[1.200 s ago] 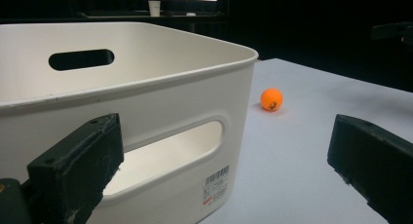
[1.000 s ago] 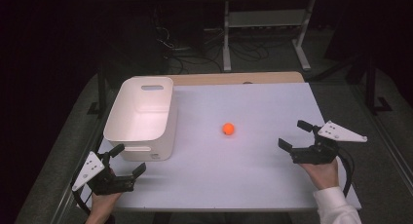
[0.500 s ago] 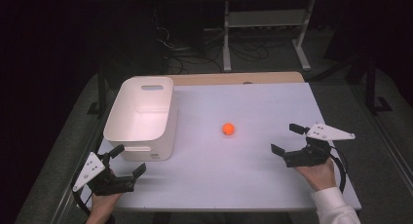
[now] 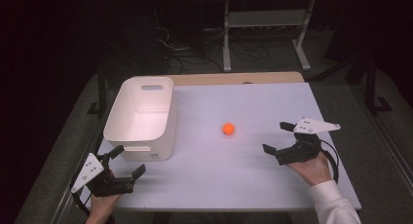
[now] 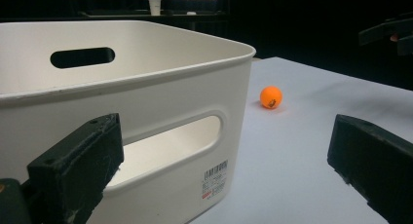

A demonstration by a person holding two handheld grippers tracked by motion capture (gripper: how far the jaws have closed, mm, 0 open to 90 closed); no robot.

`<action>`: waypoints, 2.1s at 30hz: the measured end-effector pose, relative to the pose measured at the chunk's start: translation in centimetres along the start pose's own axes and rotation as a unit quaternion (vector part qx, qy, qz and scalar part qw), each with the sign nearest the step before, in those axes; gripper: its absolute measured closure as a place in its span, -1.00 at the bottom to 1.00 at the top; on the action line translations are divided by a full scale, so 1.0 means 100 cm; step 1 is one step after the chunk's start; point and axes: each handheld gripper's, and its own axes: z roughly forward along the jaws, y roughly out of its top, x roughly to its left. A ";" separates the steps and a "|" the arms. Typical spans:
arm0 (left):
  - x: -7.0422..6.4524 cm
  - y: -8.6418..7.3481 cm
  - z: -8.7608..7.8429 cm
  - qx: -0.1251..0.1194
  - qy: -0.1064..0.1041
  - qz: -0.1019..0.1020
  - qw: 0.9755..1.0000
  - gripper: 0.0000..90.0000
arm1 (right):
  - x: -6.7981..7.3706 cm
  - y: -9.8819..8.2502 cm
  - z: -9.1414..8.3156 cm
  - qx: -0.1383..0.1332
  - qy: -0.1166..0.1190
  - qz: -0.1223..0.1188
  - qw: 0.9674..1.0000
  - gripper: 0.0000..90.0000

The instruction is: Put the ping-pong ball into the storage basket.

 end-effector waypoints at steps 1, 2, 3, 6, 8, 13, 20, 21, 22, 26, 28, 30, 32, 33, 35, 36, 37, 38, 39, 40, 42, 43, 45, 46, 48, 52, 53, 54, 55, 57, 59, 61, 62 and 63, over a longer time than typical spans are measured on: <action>0.000 0.000 0.000 0.002 0.000 0.000 1.000 -1.00 | 0.000 0.001 0.001 0.002 0.000 0.000 1.000 -1.00; 0.000 0.000 0.000 0.002 0.000 0.000 1.000 -1.00 | 0.000 0.001 0.001 0.002 0.000 0.000 1.000 -1.00; 0.000 0.000 0.000 0.003 0.001 0.001 1.000 -1.00 | 0.000 0.002 0.001 0.003 0.001 -0.001 1.000 -1.00; 0.000 0.000 0.000 0.003 -0.001 0.000 1.000 -1.00 | -0.001 0.004 0.002 0.005 0.001 -0.003 1.000 -1.00; -0.001 0.000 0.000 0.004 -0.001 -0.001 1.000 -1.00 | -0.002 0.006 0.002 0.007 0.000 -0.004 1.000 -1.00; 0.000 0.000 0.000 0.004 0.000 0.000 1.000 -1.00 | -0.003 0.012 0.002 0.013 0.003 -0.003 1.000 -1.00; 0.000 0.000 0.001 0.005 -0.001 -0.001 1.000 -1.00 | -0.003 0.023 0.004 0.022 0.001 -0.014 1.000 -1.00; 0.000 0.000 0.000 0.009 0.000 0.003 1.000 -1.00 | -0.003 0.026 0.006 0.024 0.003 -0.014 1.000 -1.00; 0.000 0.000 0.000 0.009 0.000 0.003 1.000 -1.00 | -0.003 0.026 0.006 0.024 0.003 -0.014 1.000 -1.00; 0.000 0.000 0.000 0.005 -0.001 -0.001 1.000 -1.00 | -0.004 0.032 0.009 0.032 0.002 -0.022 0.999 -1.00; 0.000 0.000 0.000 0.008 -0.001 0.001 1.000 -1.00 | -0.005 0.035 0.010 0.035 0.004 -0.026 0.999 -1.00; 0.000 0.000 0.001 0.007 -0.002 0.000 1.000 -1.00 | -0.005 0.037 0.012 0.037 0.007 -0.027 0.999 -1.00; -0.001 0.000 0.000 0.007 -0.002 0.000 1.000 -1.00 | -0.006 0.039 0.014 0.043 0.011 -0.027 0.999 -1.00; 0.000 0.000 0.000 0.009 -0.001 0.003 1.000 -1.00 | -0.006 0.040 0.016 0.043 0.014 -0.029 0.999 -1.00; -0.001 0.000 0.000 0.004 -0.002 -0.002 1.000 -1.00 | -0.005 0.042 0.018 0.047 0.018 -0.030 0.998 -1.00; -0.001 0.000 0.000 0.003 -0.002 -0.003 1.000 -1.00 | -0.006 0.043 0.019 0.046 0.020 -0.035 0.998 -1.00; -0.001 0.000 0.000 0.004 -0.002 -0.002 1.000 -1.00 | -0.005 0.045 0.021 0.049 0.021 -0.038 0.998 -1.00; -0.001 0.000 0.000 0.004 -0.002 -0.003 1.000 -1.00 | -0.005 0.045 0.021 0.049 0.021 -0.038 0.998 -1.00; -0.001 0.000 0.000 0.004 -0.002 -0.003 1.000 -1.00 | -0.005 0.047 0.023 0.055 0.022 -0.037 0.998 -1.00; -0.001 0.000 0.000 0.007 -0.002 -0.001 1.000 -1.00 | -0.005 0.047 0.023 0.055 0.022 -0.037 0.998 -1.00; 0.000 0.000 0.000 0.010 -0.002 0.003 1.000 -1.00 | -0.006 0.050 0.025 0.059 0.022 -0.041 0.997 -1.00; -0.001 0.000 0.000 0.006 -0.002 -0.002 1.000 -1.00 | -0.007 0.052 0.027 0.062 0.021 -0.045 0.997 -1.00; -0.001 0.000 0.000 0.004 -0.003 -0.004 1.000 -1.00 | -0.007 0.053 0.028 0.063 0.021 -0.047 0.997 -1.00; -0.001 0.000 0.000 0.004 -0.003 -0.004 1.000 -1.00 | -0.008 0.056 0.030 0.066 0.021 -0.050 0.996 -1.00; -0.001 0.000 0.001 0.005 -0.003 -0.005 1.000 -1.00 | -0.008 0.057 0.031 0.071 0.021 -0.049 0.996 -1.00; 0.000 0.000 0.000 0.008 -0.003 -0.001 1.000 -1.00 | -0.010 0.059 0.036 0.088 0.018 -0.052 0.995 -1.00; 0.000 0.000 0.000 0.008 -0.003 -0.001 1.000 -1.00 | -0.011 0.061 0.039 0.092 0.018 -0.050 0.994 -1.00; 0.000 0.000 0.000 0.008 -0.003 -0.001 1.000 -1.00 | -0.011 0.061 0.039 0.092 0.018 -0.050 0.994 -1.00; 0.000 0.000 0.000 0.008 -0.003 -0.001 1.000 -1.00 | -0.012 0.062 0.040 0.094 0.020 -0.048 0.994 -1.00; 0.000 -0.001 0.000 0.008 -0.003 -0.001 1.000 -1.00 | -0.014 0.064 0.043 0.095 0.023 -0.046 0.994 -1.00; 0.000 0.000 0.000 0.009 -0.003 0.000 1.000 -1.00 | -0.016 0.067 0.045 0.096 0.025 -0.045 0.994 -1.00; 0.000 0.000 0.000 0.007 -0.003 -0.002 1.000 -1.00 | -0.019 0.070 0.047 0.097 0.027 -0.043 0.994 -1.00; 0.000 0.000 0.000 0.010 -0.002 0.000 1.000 -1.00 | -0.019 0.072 0.048 0.099 0.028 -0.040 0.994 -1.00; 0.000 0.000 0.000 0.009 -0.001 0.000 1.000 -1.00 | -0.020 0.073 0.049 0.100 0.026 -0.041 0.994 -1.00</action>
